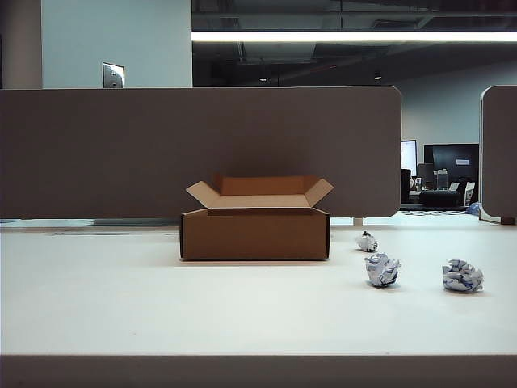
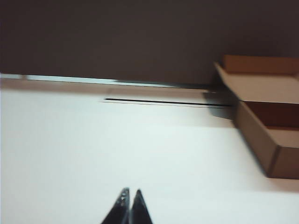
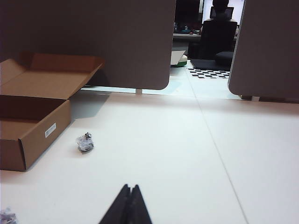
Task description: Pick up all the paper balls on the table and put them in the paper box.
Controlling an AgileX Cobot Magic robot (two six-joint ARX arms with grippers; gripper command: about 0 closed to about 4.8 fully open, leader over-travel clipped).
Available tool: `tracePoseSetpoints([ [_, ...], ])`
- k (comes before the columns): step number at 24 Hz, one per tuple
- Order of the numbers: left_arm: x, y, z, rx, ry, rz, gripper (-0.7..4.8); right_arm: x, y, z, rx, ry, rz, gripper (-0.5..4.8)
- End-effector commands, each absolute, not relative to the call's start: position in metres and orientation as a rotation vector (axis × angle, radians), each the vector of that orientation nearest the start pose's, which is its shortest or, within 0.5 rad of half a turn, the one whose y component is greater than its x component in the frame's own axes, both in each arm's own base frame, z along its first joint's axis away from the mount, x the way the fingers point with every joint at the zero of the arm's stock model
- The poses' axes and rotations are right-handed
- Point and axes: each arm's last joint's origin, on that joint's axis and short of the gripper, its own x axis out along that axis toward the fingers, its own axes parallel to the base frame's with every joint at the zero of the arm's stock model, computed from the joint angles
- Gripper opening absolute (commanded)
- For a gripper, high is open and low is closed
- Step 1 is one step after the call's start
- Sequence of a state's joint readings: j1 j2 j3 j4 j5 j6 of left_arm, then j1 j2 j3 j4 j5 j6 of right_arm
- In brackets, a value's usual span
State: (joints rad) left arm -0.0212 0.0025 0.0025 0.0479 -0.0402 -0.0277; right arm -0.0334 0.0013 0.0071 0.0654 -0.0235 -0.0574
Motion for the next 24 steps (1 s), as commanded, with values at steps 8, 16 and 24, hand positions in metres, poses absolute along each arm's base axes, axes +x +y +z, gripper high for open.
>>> tracePoseSetpoints([
  [8,0.097,-0.002,0.172,-0.039,-0.065,-0.023,0.09,0.097,-0.003,0.173,-0.056,-0.089,-0.014,-0.01],
  [16,0.075,-0.004,0.248,-0.033,-0.186,-0.106,0.07,0.077,-0.005,0.243,0.067,-0.374,-0.128,-0.03],
  [24,0.103,-0.01,0.319,0.013,-0.102,-0.283,-0.06,0.084,-0.006,0.349,-0.067,-0.226,-0.151,-0.03],
])
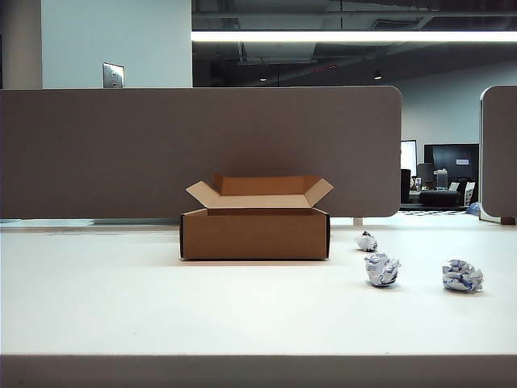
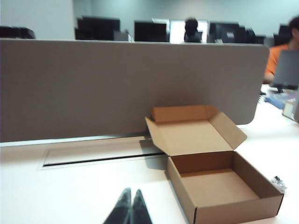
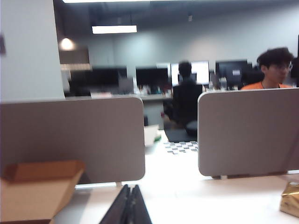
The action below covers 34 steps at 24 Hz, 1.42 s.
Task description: Pick up all the paper balls on the table and put them in the paper box.
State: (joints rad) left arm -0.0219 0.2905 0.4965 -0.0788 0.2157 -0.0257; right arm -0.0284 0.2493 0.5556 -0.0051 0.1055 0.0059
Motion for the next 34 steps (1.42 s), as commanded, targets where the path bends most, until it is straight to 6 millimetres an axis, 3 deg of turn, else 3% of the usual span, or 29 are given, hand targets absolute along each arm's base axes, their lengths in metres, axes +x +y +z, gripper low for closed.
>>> tracePoseSetpoints([
  [1,0.114,-0.011,0.327,0.011,-0.079,-0.316,-0.06,0.096,-0.006,0.359,-0.079,-0.183,-0.15,-0.03],
  [5,0.127,-0.017,0.344,0.013,-0.072,-0.39,-0.06,0.124,-0.006,0.368,-0.085,-0.027,-0.126,-0.03],
  [9,0.138,-0.027,0.357,0.032,-0.046,-0.509,-0.06,0.154,-0.002,0.364,-0.085,0.165,-0.063,-0.03],
  [16,0.163,-0.047,0.363,0.034,0.112,-0.659,-0.06,0.205,0.023,0.331,-0.119,0.414,0.063,-0.03],
  [21,0.168,-0.053,0.356,0.011,0.212,-0.723,-0.06,0.243,0.044,0.286,-0.175,0.651,0.108,0.02],
  [23,0.167,-0.053,0.352,0.006,0.255,-0.728,-0.03,0.257,0.047,0.265,-0.179,0.746,0.132,1.74],
  [24,0.166,-0.054,0.352,0.005,0.263,-0.739,-0.01,0.264,0.049,0.253,-0.18,0.8,0.147,2.85],
  [25,0.166,-0.055,0.352,0.004,0.263,-0.756,-0.01,0.267,0.05,0.245,-0.181,0.837,0.152,3.13],
  [34,0.165,-0.057,0.352,0.0,0.263,-0.794,-0.01,0.281,0.054,0.202,-0.069,1.052,0.101,3.48],
])
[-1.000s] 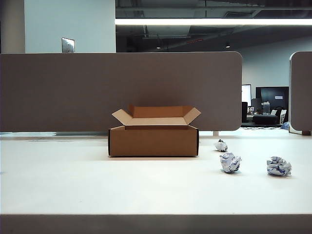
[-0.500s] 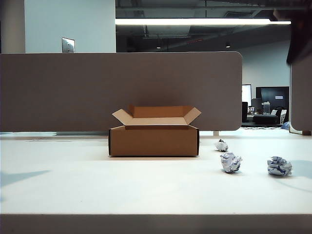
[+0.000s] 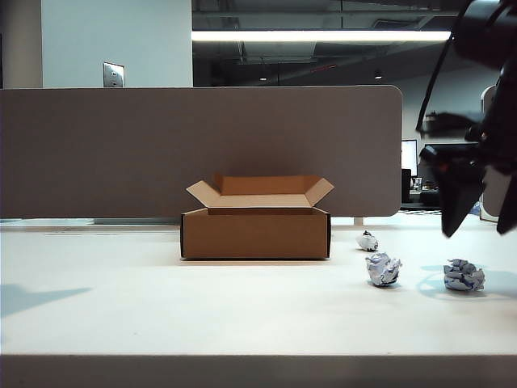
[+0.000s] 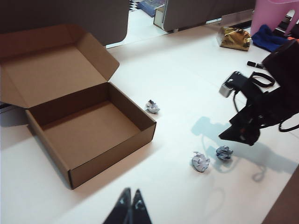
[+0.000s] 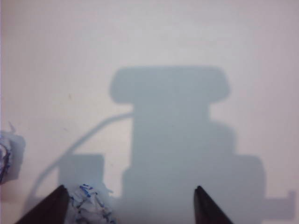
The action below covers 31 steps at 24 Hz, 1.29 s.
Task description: Pick up all the paper balls on the table and put them in the paper box.
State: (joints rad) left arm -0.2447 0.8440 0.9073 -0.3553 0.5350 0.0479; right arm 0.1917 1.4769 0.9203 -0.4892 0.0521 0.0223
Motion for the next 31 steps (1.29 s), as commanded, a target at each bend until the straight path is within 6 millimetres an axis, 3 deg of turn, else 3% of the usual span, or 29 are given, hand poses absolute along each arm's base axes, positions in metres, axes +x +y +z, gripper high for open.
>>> tracePoseSetpoints([
  [1,0.165,-0.057,0.352,-0.001,0.263,-0.794,-0.01,0.281,0.054,0.2,-0.043,1.07,0.091,3.48],
  [12,0.164,-0.057,0.35,-0.003,0.281,-0.794,-0.01,0.276,0.059,0.196,-0.012,1.131,0.142,3.47],
  [18,0.164,-0.057,0.349,-0.004,0.291,-0.793,-0.01,0.28,0.06,0.184,-0.015,1.176,0.147,3.44],
  [27,0.164,-0.057,0.348,-0.004,0.3,-0.789,-0.01,0.282,0.062,0.179,-0.001,1.197,0.171,1.27],
  [31,0.164,-0.057,0.348,-0.004,0.3,-0.789,-0.01,0.288,0.063,0.186,0.009,1.13,0.189,1.11],
])
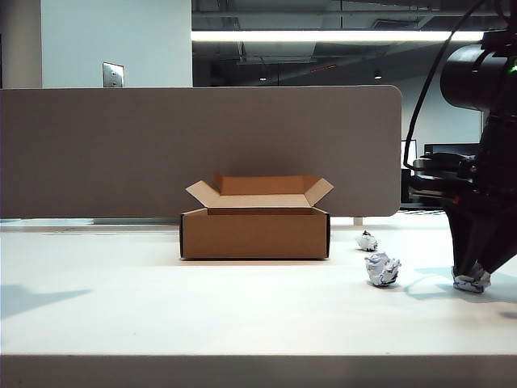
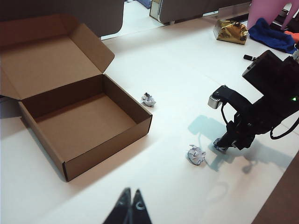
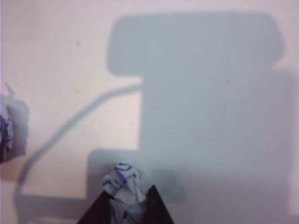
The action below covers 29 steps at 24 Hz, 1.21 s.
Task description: Pick up all the paper balls on the table and put them in the paper box.
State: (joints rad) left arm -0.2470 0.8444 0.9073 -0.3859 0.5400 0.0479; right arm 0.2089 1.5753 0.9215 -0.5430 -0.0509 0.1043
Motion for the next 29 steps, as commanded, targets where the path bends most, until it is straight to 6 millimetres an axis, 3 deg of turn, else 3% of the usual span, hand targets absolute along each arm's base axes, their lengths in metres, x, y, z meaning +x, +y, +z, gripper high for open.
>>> tracePoseSetpoints([
  [1,0.164,-0.057,0.348,-0.004,0.3,-0.789,-0.01,0.293,0.065,0.192,0.021,1.086,0.207,1.11],
  [3,0.164,-0.057,0.348,-0.003,0.3,-0.783,-0.01,0.304,0.069,0.208,0.052,0.999,0.256,1.11],
  [4,0.164,-0.057,0.348,0.0,0.299,-0.784,-0.01,0.318,0.076,0.231,0.09,0.88,0.321,1.12],
  [5,0.164,-0.057,0.348,0.0,0.299,-0.784,-0.01,0.324,0.081,0.242,0.097,0.83,0.336,1.12],
  [6,0.164,-0.057,0.348,0.0,0.299,-0.783,-0.01,0.336,0.092,0.265,0.099,0.742,0.367,1.17],
  [8,0.164,-0.057,0.348,0.003,0.297,-0.783,-0.01,0.357,0.112,0.289,0.094,0.667,0.424,1.17],
  [10,0.164,-0.057,0.348,0.003,0.299,-0.783,-0.01,0.379,0.134,0.303,0.093,0.63,0.487,1.17],
  [15,0.164,-0.057,0.348,0.001,0.306,-0.784,-0.01,0.408,0.161,0.301,0.066,0.647,0.507,1.26],
  [20,0.163,-0.056,0.346,-0.002,0.325,-0.783,-0.01,0.424,0.174,0.279,0.056,0.694,0.517,1.91],
  [21,0.163,-0.056,0.345,-0.003,0.335,-0.783,-0.01,0.426,0.176,0.272,0.055,0.712,0.518,2.31],
  [24,0.163,-0.056,0.344,-0.004,0.347,-0.783,-0.01,0.427,0.176,0.272,0.016,0.692,0.519,2.75],
  [29,0.162,-0.056,0.343,-0.006,0.356,-0.782,-0.01,0.43,0.154,0.274,-0.11,0.692,0.287,2.74],
])
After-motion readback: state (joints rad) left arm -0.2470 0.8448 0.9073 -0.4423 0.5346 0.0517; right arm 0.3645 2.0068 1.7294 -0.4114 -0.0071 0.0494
